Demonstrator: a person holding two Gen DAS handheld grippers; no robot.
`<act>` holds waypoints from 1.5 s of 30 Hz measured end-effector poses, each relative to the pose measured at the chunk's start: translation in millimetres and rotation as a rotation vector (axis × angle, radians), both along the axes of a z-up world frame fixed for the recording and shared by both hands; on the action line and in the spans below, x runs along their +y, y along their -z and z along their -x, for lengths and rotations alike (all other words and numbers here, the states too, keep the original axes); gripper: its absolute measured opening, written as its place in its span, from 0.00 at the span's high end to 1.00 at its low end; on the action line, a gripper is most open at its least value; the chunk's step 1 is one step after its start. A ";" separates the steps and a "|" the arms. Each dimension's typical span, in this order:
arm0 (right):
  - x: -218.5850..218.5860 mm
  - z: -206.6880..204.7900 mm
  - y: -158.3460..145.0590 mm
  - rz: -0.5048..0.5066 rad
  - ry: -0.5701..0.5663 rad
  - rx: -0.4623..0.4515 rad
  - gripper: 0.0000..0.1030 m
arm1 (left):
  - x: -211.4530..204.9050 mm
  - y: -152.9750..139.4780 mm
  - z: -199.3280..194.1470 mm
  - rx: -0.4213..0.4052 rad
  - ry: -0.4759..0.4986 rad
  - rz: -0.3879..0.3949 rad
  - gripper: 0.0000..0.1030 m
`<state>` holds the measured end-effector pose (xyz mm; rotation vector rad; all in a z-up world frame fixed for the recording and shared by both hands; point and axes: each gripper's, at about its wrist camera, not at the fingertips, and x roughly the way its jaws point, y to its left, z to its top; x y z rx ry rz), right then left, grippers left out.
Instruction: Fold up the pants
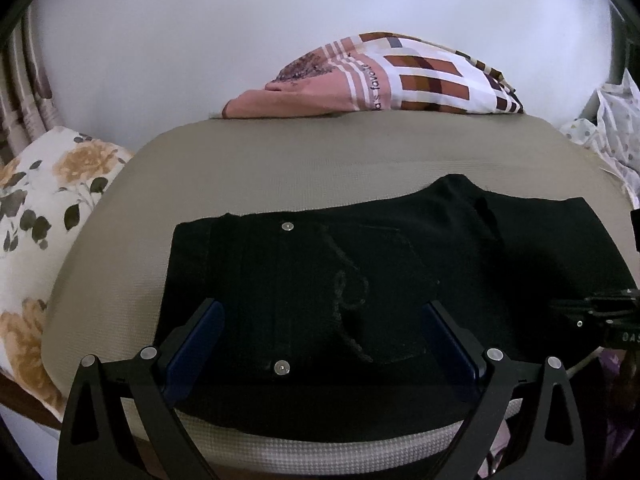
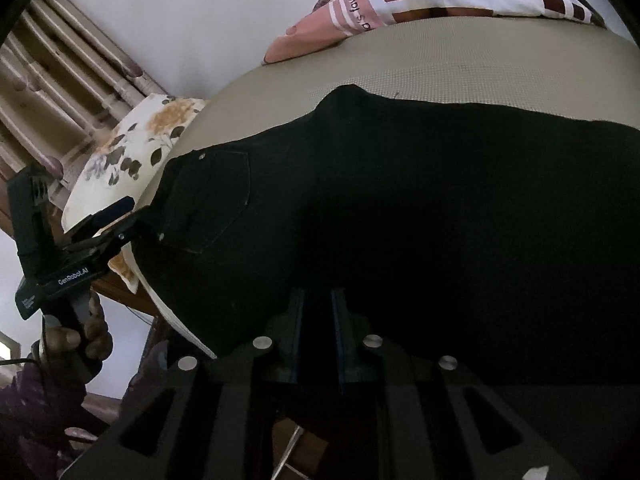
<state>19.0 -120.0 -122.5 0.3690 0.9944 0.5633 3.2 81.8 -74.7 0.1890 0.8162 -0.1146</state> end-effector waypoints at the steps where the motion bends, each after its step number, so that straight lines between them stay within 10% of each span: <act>1: -0.1 0.5 0.3 0.001 0.001 -0.004 0.89 | 0.2 0.6 -0.3 0.003 -0.003 -0.001 0.05; 5: 1.0 0.7 0.2 0.013 -0.007 -0.013 0.84 | 0.3 0.5 -0.7 0.003 -0.012 -0.012 0.05; 12: 31.6 10.4 -11.9 0.047 -0.128 -0.084 0.27 | 2.5 1.0 -1.5 0.007 -0.027 -0.015 0.05; 16: 47.0 18.0 -14.5 0.150 -0.152 -0.130 0.25 | 3.7 0.2 -1.8 0.004 -0.031 -0.018 0.05; 22: 25.9 15.9 -15.8 0.018 -0.106 -0.112 0.25 | 28.8 -13.3 -6.8 0.033 -0.085 0.042 0.05; 33: -2.6 15.6 -22.9 0.040 0.097 -0.149 0.26 | 202.2 -17.5 10.8 0.192 -0.349 0.631 0.05; 45: 1.0 10.5 -15.0 0.051 0.090 -0.109 0.26 | 208.2 43.5 15.3 0.458 -0.261 1.065 0.05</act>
